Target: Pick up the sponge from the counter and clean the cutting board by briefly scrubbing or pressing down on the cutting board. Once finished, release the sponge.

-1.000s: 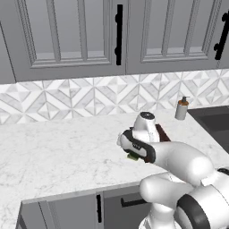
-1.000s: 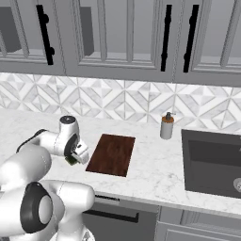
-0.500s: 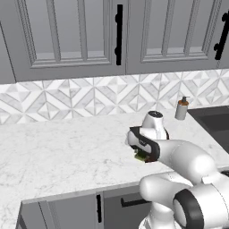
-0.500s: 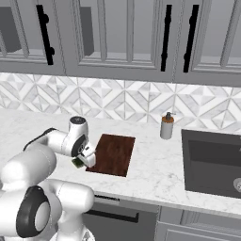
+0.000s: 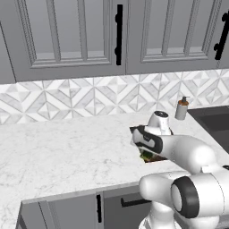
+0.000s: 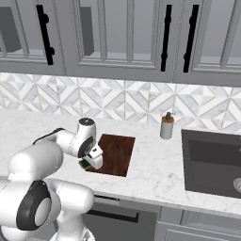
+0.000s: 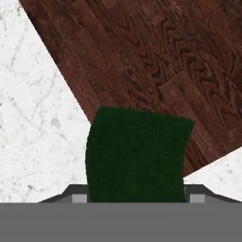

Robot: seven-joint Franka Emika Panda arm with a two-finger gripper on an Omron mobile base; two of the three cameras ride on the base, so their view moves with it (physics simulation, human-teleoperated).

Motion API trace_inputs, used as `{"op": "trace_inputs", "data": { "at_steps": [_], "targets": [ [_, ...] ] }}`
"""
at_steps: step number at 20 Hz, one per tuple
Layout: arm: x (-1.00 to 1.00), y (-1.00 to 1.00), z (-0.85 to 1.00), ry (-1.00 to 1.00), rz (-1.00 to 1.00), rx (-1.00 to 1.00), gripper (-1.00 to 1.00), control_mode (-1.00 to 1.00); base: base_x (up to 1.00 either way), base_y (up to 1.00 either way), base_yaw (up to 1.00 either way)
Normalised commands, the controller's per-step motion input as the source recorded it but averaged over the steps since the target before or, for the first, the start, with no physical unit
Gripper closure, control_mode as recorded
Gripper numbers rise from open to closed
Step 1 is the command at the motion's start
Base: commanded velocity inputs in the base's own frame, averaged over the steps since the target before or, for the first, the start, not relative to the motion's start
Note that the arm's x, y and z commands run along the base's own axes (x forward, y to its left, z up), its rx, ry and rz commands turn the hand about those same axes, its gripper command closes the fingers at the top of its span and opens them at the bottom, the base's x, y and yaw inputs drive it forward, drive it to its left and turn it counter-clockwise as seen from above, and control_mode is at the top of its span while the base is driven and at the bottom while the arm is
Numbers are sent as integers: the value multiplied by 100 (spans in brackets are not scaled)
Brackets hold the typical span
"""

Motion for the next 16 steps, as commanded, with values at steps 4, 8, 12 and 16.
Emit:
{"op": "trace_inputs", "data": {
  "at_steps": [4,8,12,16],
  "targets": [
    [2,-2,-33,0,-3,0,100,-100,0,0,0],
    [12,-1,-36,0,-3,0,100,-100,0,0,0],
    [11,-3,-39,0,-2,0,100,-100,0,0,0],
    [7,-2,-43,1,-1,0,100,-100,0,0,0]
  ]
}}
